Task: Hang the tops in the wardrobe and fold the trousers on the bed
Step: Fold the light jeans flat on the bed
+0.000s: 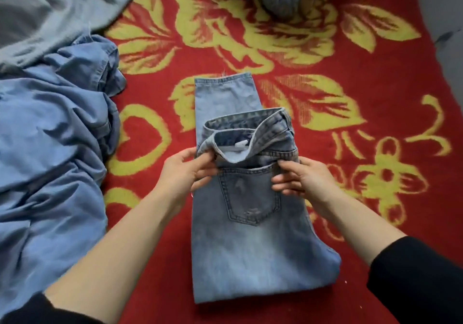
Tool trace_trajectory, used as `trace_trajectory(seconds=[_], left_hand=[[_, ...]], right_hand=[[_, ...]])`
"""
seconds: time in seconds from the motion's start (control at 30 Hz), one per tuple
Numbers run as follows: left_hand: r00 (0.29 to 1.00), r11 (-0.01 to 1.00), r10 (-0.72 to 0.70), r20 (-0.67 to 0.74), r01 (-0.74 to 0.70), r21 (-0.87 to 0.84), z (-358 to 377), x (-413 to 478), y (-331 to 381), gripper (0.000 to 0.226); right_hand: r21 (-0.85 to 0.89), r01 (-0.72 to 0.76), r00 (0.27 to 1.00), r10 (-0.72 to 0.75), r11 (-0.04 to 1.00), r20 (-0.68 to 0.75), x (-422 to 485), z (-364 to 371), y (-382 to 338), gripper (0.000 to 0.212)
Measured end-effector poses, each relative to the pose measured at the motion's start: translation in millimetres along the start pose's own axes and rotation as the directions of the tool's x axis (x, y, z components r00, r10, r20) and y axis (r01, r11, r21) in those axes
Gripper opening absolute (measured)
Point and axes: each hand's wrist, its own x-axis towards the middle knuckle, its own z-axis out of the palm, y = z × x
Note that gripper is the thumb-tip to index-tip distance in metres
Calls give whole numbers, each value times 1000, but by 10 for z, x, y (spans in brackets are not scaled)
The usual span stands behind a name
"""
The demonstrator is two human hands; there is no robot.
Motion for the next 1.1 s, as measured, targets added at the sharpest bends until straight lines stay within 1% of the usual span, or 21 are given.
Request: trace_trajectory(seconds=[0.03,0.1,0.23,0.33,0.4,0.43,0.47,0.5,0.53,0.57,0.6,0.63,0.67,0.7,0.77,0.83,0.87,1.0,1.1], left_hand=[[1000,1000,6,-3,-6,7,-11,121,98,2],[1000,999,27,-10,-27,19,-24,349,274,8],[997,996,61,-52,-57,74,-53,752,572,13],[995,998,44,-90,-39,57,-30,1005,727,14],[995,1000,22,-95,-22,-7,3,1120,758,14],[996,999,34,-86,-35,-17,24,1163,733,18],[995,998,59,-79,-59,-3,45,1191,681,31],[992,996,92,-87,-90,30,67,1207,604,49],[985,988,138,-104,-129,83,97,1191,510,61],[973,970,203,-112,-184,162,129,1141,403,66],[952,932,288,-101,-255,258,161,1058,285,66],[926,870,372,-67,-323,374,186,942,149,65],[896,785,443,-20,-377,492,195,810,-5,63],[868,686,495,35,-415,598,190,653,-167,62],[832,511,530,166,-470,720,153,339,-543,60],[818,375,500,285,-501,780,100,51,-940,61],[818,317,474,328,-505,803,79,-92,-1126,62],[826,105,343,448,-508,855,12,-518,-1674,69],[834,-31,279,476,-488,872,-18,-566,-1764,81]], right_hand=[[-19,14,1000,-14,1000,0,106,41,-84,8],[-54,32,999,-32,998,3,308,132,-261,10],[-66,89,995,-91,994,-26,660,287,-568,12],[-46,120,991,-123,992,-54,871,396,-695,12],[15,156,987,-156,988,-29,984,435,-714,10],[29,181,983,-180,983,-20,1036,436,-698,23],[3,209,978,-209,978,-12,1087,424,-658,40],[-77,257,966,-259,963,-7,1108,401,-608,53],[-192,321,945,-327,927,2,1103,373,-542,58],[-311,384,917,-399,869,18,1068,347,-467,58],[-413,435,886,-463,800,37,1002,314,-379,54],[-499,474,855,-514,725,65,897,273,-280,49],[-567,509,824,-558,647,102,777,224,-172,44],[-620,539,794,-589,570,149,658,159,-49,41],[-701,595,729,-632,394,263,431,-15,244,43],[-745,633,664,-644,212,381,231,-215,550,47],[-749,646,648,-625,148,435,142,-308,697,52],[-730,683,649,-457,-1,608,-135,-537,1147,77],[-735,658,666,-331,-162,669,-148,-587,1266,93]])
